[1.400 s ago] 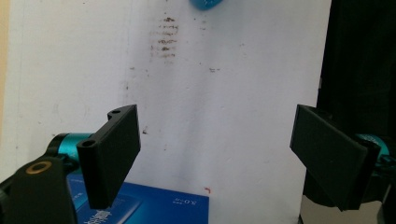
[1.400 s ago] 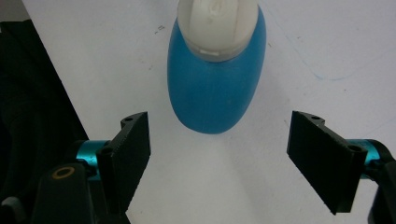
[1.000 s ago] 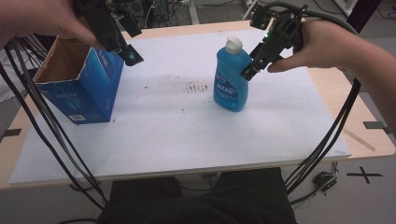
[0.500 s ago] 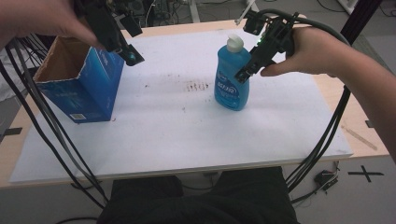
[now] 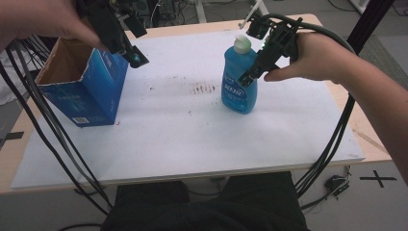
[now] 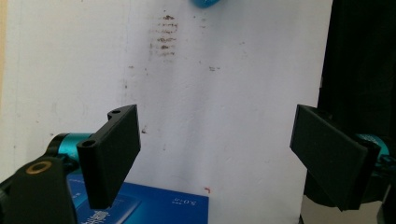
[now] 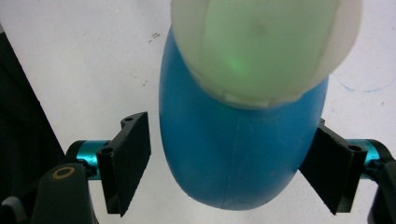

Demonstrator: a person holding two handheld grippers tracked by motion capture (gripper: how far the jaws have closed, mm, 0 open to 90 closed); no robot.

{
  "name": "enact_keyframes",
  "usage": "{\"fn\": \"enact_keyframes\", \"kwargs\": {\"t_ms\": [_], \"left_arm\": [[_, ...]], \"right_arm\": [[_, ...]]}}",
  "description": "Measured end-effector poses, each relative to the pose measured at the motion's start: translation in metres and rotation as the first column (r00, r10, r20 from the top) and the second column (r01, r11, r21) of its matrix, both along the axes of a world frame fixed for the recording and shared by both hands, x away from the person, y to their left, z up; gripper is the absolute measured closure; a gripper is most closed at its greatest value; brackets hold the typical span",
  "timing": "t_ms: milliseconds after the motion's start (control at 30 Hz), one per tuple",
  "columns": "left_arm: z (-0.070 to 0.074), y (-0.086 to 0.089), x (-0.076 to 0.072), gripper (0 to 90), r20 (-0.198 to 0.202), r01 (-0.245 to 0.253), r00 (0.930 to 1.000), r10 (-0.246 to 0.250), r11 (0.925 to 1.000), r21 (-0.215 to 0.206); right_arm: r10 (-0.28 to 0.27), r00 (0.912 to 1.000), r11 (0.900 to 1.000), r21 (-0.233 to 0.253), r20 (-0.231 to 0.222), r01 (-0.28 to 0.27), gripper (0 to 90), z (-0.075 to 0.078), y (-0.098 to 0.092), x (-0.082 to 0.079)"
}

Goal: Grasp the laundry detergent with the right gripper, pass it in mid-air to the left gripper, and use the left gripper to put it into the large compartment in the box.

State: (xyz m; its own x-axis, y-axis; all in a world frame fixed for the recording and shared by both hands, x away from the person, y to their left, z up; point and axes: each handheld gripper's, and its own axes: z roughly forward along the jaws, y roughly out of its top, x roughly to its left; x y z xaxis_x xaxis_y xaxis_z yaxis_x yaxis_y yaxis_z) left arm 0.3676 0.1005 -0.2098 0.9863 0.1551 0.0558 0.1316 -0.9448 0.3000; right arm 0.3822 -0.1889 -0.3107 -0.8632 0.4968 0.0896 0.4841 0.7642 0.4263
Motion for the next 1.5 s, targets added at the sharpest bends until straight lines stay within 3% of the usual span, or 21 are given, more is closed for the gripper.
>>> {"fn": "enact_keyframes", "kwargs": {"t_ms": [1033, 1100, 1500], "left_arm": [[-0.0012, -0.0007, 0.0005, 16.2, -0.006, 0.004, 1.0, -0.004, 0.9999, 0.011], [-0.0012, -0.0006, 0.0005, 16.2, -0.005, 0.002, 1.0, -0.002, 0.9999, 0.011], [-0.0012, -0.001, 0.0011, 16.2, -0.006, 0.004, 1.0, -0.004, 1.0, 0.008]], "right_arm": [[-0.045, 0.9987, 0.999, -0.01, 0.024, 0.045, 21.8, -0.0059, 0.0035, 0.0021], [-0.043, 0.9986, 0.999, -0.009, 0.03, 0.044, 25.8, -0.0058, 0.0032, 0.0025], [-0.057, 0.9975, 0.998, -0.002, 0.042, 0.057, 26.8, -0.0059, 0.0029, 0.0029]]}}
